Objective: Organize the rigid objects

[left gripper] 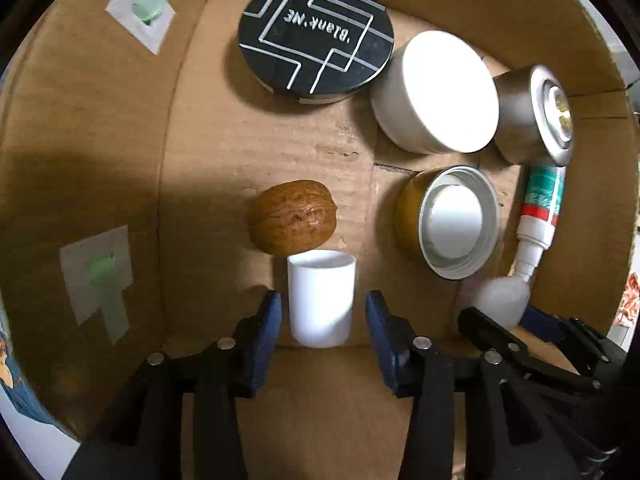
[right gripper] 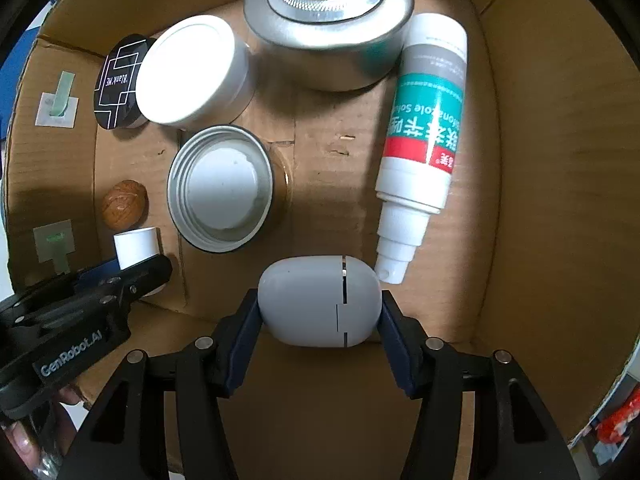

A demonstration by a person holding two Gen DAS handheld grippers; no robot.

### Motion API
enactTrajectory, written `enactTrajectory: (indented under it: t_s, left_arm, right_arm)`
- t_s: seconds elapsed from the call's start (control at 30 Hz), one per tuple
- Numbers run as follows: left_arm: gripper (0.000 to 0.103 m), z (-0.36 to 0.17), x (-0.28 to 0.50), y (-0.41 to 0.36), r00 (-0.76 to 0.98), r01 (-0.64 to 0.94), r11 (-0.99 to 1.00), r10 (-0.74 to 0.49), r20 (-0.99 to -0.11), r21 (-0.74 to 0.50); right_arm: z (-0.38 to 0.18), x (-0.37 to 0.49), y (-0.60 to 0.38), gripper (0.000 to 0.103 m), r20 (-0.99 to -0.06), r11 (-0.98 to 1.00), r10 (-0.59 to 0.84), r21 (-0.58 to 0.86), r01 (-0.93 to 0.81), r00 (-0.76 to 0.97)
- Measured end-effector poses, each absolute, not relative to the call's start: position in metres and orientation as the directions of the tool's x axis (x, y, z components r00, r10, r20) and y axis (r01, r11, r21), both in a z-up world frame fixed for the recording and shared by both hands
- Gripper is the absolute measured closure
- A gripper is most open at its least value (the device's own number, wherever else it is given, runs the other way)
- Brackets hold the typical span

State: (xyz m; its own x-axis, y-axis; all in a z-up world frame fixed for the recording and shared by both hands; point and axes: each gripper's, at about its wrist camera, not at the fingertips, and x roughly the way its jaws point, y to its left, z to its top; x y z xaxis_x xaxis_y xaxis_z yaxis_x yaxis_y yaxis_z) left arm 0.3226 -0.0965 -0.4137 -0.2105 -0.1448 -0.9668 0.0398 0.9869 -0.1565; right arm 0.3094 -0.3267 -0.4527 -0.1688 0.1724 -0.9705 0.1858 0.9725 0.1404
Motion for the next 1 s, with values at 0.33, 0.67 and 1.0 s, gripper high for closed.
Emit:
enactTrajectory:
  t_s: [0.33,0.67,1.0]
  left_arm:
    - [0.028,-0.369,0.319,-0.102,-0.112,0.046,0.989,-0.135,-0.984,-0.141]
    - [0.001,-0.305,0.303,-0.108,0.068,0.123,0.991,-0.068,-0.995,-0.060]
    - [0.001,-0.260,0.273,-0.108,0.193,0.131,0.991,-0.056,-0.980,-0.031]
  right_arm:
    - [-0.421,0.301,-0.342,0.025,-0.982,0.972,0.155,0.132,0.195,-0.111]
    - [-0.369,0.284,-0.344,0.011,-0.995,0.978,0.103,0.100,0.183,-0.007]
    - [-0.326,0.245,-0.345,0.000,-0.996,0.984,0.065,0.074,0.161,0.055]
